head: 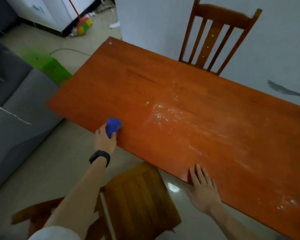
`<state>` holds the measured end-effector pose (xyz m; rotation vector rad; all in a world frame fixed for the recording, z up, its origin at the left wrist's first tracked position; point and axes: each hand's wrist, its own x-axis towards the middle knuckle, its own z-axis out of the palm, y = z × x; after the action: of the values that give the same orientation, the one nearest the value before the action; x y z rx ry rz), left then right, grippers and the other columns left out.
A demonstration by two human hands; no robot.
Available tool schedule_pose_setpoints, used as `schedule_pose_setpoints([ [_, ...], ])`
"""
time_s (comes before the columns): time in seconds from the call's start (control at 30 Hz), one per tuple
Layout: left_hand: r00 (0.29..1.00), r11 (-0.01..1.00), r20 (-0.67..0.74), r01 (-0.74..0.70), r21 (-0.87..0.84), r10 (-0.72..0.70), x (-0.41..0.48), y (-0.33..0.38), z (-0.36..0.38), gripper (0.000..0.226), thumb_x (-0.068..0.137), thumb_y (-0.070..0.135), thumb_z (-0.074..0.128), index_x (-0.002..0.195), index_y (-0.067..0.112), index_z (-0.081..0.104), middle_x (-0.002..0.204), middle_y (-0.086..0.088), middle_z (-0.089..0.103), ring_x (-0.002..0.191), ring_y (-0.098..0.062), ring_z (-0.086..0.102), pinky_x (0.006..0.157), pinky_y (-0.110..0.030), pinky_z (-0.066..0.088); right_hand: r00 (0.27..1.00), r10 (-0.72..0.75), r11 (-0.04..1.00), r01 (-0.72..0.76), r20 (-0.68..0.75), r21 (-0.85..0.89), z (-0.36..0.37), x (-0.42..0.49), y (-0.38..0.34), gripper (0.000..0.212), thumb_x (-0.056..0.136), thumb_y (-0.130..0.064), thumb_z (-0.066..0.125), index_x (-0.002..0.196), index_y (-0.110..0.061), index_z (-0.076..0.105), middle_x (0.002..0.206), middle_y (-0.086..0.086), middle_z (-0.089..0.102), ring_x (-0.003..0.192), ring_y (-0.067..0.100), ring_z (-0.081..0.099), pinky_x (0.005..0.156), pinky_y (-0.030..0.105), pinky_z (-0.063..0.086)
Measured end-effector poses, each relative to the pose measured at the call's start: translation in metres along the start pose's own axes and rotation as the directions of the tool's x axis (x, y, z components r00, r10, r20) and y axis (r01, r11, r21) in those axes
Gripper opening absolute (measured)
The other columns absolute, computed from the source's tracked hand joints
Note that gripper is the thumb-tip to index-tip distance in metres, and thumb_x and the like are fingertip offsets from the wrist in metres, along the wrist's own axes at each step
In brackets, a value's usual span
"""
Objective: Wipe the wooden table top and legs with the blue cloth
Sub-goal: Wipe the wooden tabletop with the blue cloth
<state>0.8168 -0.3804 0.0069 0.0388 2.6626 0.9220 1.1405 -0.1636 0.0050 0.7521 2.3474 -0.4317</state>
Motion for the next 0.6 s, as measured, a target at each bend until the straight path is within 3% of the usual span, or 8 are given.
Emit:
schedule_pose_setpoints([
  [0.07,1.000,0.997,-0.021,-0.009,0.072,0.010,0.043,-0.013,0.000,0.056,0.101,0.026,0.050,0.152,0.014,0.030,0.152,-0.017,0.033,0.133,-0.037,0.040,0.108,-0.047,0.035,1.000,-0.005,0.999,0.004,-0.012,-0.035,0.011,0.006,0.003,0.082,0.097,-0.060,0.026,0.148,-0.030,-0.031,0.154,-0.004,-0.041,0.147,0.023,-0.028,0.121,0.052,0.001],
  [0.17,0.999,0.943,0.036,-0.020,0.333,0.008,0.072,-0.036,0.019,0.057,0.105,0.038,0.027,0.157,0.021,0.009,0.162,-0.009,0.019,0.147,-0.030,0.022,0.119,-0.045,0.021,0.999,-0.015,1.000,0.014,-0.040,-0.020,0.018,0.007,0.006,0.081,0.098,-0.061,0.024,0.145,-0.033,-0.036,0.154,-0.008,-0.041,0.145,0.021,-0.031,0.120,0.049,-0.003],
  [0.27,0.984,0.897,0.085,-0.180,0.403,0.159,0.027,-0.025,0.059,0.055,0.105,0.035,0.021,0.157,0.020,0.010,0.163,-0.005,0.018,0.146,-0.027,0.024,0.120,-0.042,0.018,0.997,-0.036,0.999,0.036,-0.061,-0.009,0.018,0.008,0.011,0.080,0.097,-0.061,0.026,0.148,-0.036,-0.031,0.156,-0.010,-0.036,0.146,0.019,-0.028,0.120,0.049,-0.003],
  [0.37,0.921,0.845,0.246,-0.378,0.378,0.301,-0.061,0.012,0.107,0.053,0.104,0.032,0.032,0.155,0.023,0.021,0.160,-0.001,0.027,0.137,-0.031,0.036,0.109,-0.048,0.036,0.999,-0.033,0.999,0.035,-0.032,0.033,0.014,0.007,0.012,0.079,0.097,-0.061,0.030,0.151,-0.037,-0.022,0.158,-0.012,-0.032,0.146,0.015,-0.028,0.119,0.045,-0.005],
  [0.5,0.769,0.772,0.492,-0.579,0.262,0.409,-0.107,0.056,0.135,0.051,0.105,0.027,0.034,0.155,0.028,0.024,0.158,0.004,0.030,0.134,-0.029,0.036,0.101,-0.044,0.039,0.998,-0.009,0.989,0.019,-0.069,0.144,0.000,0.004,0.017,0.079,0.088,-0.064,0.025,0.157,-0.032,0.006,0.162,-0.012,-0.012,0.152,0.014,-0.004,0.123,0.045,0.011],
  [0.6,0.879,0.894,0.305,-0.424,0.144,0.367,-0.060,0.059,0.105,0.048,0.105,0.022,0.035,0.153,0.022,0.029,0.155,-0.002,0.037,0.138,-0.024,0.037,0.111,-0.035,0.030,0.994,0.068,0.996,-0.062,-0.081,0.066,0.003,-0.004,0.033,0.078,0.090,-0.064,0.021,0.158,-0.030,0.003,0.163,-0.006,-0.012,0.152,0.018,-0.007,0.122,0.046,0.007],
])
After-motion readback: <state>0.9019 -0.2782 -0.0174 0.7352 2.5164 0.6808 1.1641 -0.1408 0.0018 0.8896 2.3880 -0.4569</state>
